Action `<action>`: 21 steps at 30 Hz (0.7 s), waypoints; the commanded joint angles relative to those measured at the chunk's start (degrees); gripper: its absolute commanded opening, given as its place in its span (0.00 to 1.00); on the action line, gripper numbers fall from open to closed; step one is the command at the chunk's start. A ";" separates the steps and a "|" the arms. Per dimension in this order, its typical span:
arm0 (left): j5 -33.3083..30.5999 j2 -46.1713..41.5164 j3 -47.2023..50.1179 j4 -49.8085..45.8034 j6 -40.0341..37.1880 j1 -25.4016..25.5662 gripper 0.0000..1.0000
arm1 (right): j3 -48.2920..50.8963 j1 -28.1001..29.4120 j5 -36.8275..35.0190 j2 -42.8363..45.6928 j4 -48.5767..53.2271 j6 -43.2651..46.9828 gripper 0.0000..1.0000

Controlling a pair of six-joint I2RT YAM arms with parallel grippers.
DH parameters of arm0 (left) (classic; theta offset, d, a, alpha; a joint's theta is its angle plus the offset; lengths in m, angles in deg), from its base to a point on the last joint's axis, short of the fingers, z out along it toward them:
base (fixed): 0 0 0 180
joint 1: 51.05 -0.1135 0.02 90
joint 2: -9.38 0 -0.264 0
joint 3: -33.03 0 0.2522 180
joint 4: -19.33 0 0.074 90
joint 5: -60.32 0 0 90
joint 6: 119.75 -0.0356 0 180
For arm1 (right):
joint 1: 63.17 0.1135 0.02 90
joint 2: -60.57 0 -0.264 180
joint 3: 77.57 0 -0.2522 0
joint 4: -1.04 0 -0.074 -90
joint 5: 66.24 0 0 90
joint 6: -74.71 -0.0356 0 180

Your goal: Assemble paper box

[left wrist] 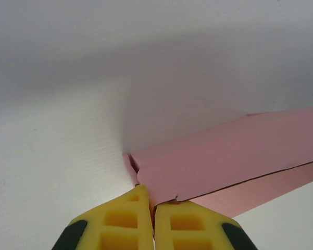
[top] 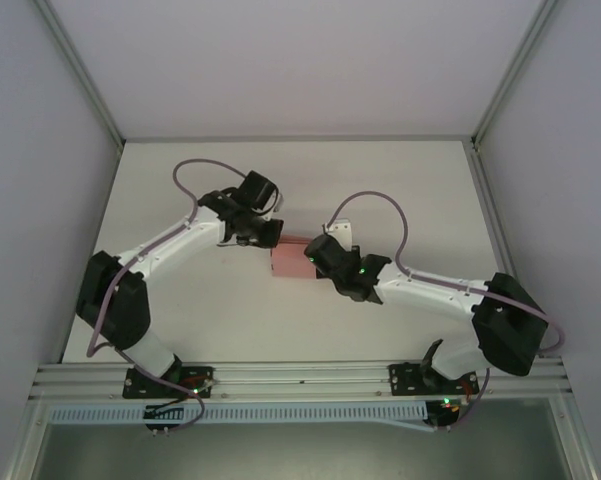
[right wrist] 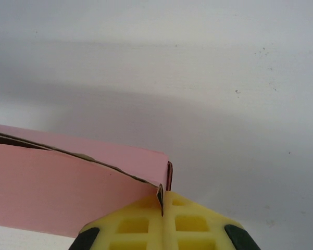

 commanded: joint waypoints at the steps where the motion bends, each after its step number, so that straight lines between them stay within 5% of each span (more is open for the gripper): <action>1: -7.46 -0.40 5.67 1.62 2.53 5.61 0.00 | 4.42 1.61 4.21 -0.40 2.49 -0.05 0.00; 8: -12.99 -6.32 16.45 12.49 5.06 12.20 0.01 | 9.68 4.34 0.96 2.26 -5.13 3.53 0.00; 13: -14.01 -7.87 17.91 14.69 5.13 14.52 0.11 | 9.72 4.79 -0.61 2.44 -5.32 3.59 0.00; 21: -20.06 -10.11 12.67 8.77 2.78 14.22 0.75 | 3.35 4.73 -1.56 3.36 2.21 1.28 0.12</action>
